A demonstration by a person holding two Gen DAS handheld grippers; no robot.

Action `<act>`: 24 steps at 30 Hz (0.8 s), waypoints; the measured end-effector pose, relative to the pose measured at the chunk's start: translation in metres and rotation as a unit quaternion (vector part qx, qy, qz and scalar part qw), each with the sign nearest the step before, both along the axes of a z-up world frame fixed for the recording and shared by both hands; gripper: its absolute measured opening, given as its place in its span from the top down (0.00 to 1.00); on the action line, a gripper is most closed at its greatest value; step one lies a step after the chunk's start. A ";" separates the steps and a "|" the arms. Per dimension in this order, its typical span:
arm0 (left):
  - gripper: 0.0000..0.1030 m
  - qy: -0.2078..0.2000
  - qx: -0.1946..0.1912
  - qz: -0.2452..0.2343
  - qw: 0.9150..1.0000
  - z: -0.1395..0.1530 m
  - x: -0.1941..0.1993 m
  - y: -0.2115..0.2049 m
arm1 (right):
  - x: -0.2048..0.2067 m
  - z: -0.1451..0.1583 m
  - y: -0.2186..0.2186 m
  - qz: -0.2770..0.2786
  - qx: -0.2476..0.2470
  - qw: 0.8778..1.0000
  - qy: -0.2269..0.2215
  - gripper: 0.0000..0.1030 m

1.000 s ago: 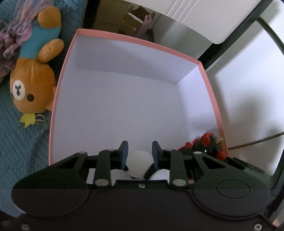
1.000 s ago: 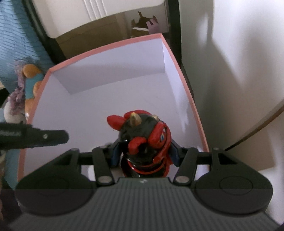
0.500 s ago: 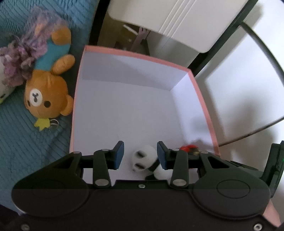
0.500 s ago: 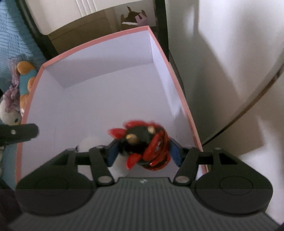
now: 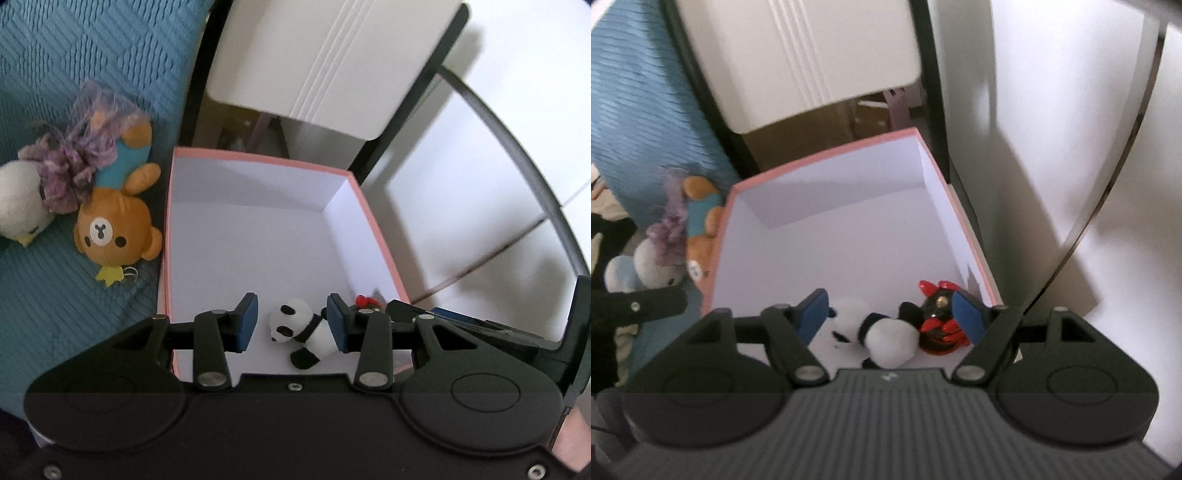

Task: Organize objects
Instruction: 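Lower and release the red figure from right tool while left tool releases panda into box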

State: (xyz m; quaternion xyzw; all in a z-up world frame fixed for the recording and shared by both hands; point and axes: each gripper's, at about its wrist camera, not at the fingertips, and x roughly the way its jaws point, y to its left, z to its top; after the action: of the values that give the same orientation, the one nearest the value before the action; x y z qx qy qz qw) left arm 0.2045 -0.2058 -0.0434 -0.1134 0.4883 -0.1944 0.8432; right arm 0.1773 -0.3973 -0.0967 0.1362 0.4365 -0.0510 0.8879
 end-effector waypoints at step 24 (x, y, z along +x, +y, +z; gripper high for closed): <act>0.55 -0.103 -0.029 0.028 0.994 0.093 -0.103 0.089 | -0.091 0.084 0.093 0.039 -0.004 0.995 -0.088 0.27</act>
State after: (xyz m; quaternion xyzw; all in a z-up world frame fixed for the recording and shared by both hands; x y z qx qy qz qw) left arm 0.1010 -0.1169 0.0497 -0.1310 0.3896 -0.1960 0.8903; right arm 0.0858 -0.3046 -0.0129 0.1194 0.3617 -0.0058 0.9246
